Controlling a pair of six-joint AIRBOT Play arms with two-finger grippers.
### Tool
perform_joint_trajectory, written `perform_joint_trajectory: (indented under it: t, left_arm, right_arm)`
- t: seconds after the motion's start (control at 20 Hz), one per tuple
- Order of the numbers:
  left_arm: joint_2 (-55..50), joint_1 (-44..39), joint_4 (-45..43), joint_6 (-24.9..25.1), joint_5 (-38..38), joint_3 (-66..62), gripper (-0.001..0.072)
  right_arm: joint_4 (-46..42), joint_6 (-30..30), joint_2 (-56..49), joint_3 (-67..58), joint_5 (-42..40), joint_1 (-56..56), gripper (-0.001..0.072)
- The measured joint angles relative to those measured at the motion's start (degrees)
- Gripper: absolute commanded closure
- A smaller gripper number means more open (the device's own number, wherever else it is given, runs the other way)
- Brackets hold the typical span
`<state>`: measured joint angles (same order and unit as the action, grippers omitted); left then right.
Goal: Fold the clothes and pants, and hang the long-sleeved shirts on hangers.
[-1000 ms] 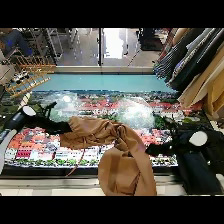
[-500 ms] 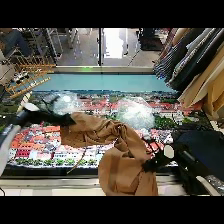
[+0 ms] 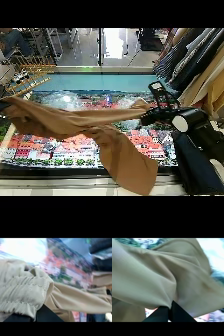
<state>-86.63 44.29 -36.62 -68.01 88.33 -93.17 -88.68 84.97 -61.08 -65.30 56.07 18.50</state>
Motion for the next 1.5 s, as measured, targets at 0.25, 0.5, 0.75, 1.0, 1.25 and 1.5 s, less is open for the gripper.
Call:
perform_joint_trajectory:
  t: [0.25, 0.5, 0.75, 1.0, 1.25, 1.5]
  left_arm:
    - [-3.26, 3.91, -3.43, -1.22, 3.34, -0.72, 0.0691]
    - [-4.42, 4.09, 11.04, 3.61, 1.86, -0.87, 0.0691]
    - [-6.58, 0.72, 15.37, 5.27, -8.04, -0.87, -0.0008]
    - [-11.41, -5.14, 10.12, 7.63, -14.86, -0.87, 0.0005]
    - [-13.29, -5.95, -9.14, 8.46, -11.61, -0.87, 0.0103]
    - [-13.64, 0.0, -18.23, 3.5, -7.93, 1.38, 0.0101]
  right_arm:
    - [10.62, -4.0, -3.78, 2.49, 0.2, 0.04, 0.069]
    - [10.49, -2.82, -3.98, -0.04, -7.76, -0.5, 0.0689]
    - [12.09, 9.16, -13.35, -1.01, -24.0, -8.33, 0.001]
    - [19.39, 8.13, -17.81, -0.85, -15.43, -16.22, 0.0075]
    - [22.69, 0.02, -14.75, 3.63, -1.46, -18.56, 0.0074]
    - [24.46, -2.84, -10.78, 8.72, 9.03, -18.51, 0.0074]
